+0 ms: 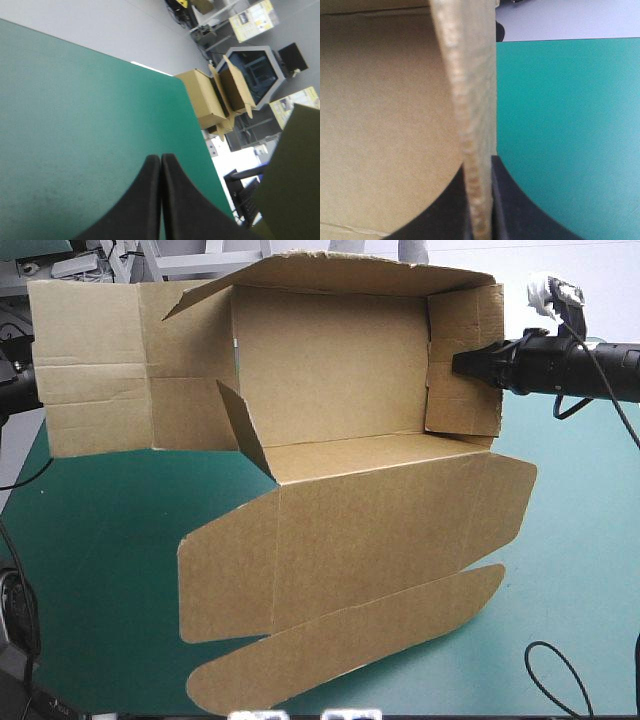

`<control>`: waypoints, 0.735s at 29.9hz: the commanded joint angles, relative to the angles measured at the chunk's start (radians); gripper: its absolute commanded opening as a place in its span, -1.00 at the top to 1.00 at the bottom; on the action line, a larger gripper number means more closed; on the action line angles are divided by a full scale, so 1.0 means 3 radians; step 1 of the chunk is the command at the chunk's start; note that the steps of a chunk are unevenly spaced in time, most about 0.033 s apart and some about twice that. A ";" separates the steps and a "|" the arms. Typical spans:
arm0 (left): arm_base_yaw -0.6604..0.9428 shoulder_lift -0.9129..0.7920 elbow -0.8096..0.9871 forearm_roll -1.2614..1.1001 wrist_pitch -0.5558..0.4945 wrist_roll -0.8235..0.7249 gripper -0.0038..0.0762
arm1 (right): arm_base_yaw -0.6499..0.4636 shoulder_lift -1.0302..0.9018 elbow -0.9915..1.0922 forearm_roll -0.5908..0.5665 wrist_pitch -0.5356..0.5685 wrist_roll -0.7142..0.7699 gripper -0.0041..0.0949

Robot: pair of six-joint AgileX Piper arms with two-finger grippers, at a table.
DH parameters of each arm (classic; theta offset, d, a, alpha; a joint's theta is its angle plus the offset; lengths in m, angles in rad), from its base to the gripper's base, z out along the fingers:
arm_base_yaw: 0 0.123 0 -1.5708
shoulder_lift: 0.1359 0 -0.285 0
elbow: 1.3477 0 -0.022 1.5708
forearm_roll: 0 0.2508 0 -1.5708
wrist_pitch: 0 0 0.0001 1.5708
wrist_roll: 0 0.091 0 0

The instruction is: Fold the box

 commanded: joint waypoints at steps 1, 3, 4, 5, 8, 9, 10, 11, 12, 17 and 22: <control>-0.0119 -0.0255 -0.0117 -0.0432 0.0229 0.0009 0.93 | -0.0034 -0.0084 -0.0104 0.0280 -0.0293 0.0044 0.95; -0.0173 -0.0301 -0.0117 -0.0424 0.0229 0.0009 0.93 | -0.0022 -0.0052 -0.0104 0.0280 -0.0319 0.0064 0.95; -0.0199 -0.0326 -0.0117 -0.0416 0.0229 0.0009 0.93 | -0.0001 -0.0032 -0.0100 0.0242 -0.0345 0.0064 0.95; -0.0219 -0.0350 -0.0117 -0.0410 0.0229 0.0009 0.93 | 0.0031 -0.0023 -0.0100 0.0183 -0.0370 0.0080 0.95; -0.0301 -0.0435 -0.0117 -0.0416 0.0229 0.0009 0.93 | 0.0191 0.0024 -0.0100 -0.0152 -0.0522 0.0149 0.95; -0.0319 -0.0455 -0.0117 -0.0416 0.0229 0.0009 0.93 | 0.0244 0.0043 -0.0100 -0.0246 -0.0574 0.0191 0.95; -0.0342 -0.0476 -0.0117 -0.0408 0.0229 0.0009 0.93 | 0.0317 0.0052 -0.0100 -0.0341 -0.0646 0.0225 0.95; -0.0345 -0.0508 -0.0117 -0.0408 0.0229 0.0011 0.93 | 0.0366 0.0069 -0.0100 -0.0375 -0.0699 0.0234 0.95; -0.0355 -0.0528 -0.0117 -0.0408 0.0229 0.0011 0.93 | 0.0410 0.0078 -0.0100 -0.0394 -0.0752 0.0259 0.95; -0.0382 -0.0637 -0.0117 -0.0379 0.0229 0.0017 0.93 | 0.0603 0.0161 -0.0100 -0.0388 -0.1009 0.0306 0.95; -0.0382 -0.0734 -0.0117 -0.0266 0.0229 0.0017 0.93 | 0.0637 0.0235 -0.0100 -0.0397 -0.1115 0.0368 0.95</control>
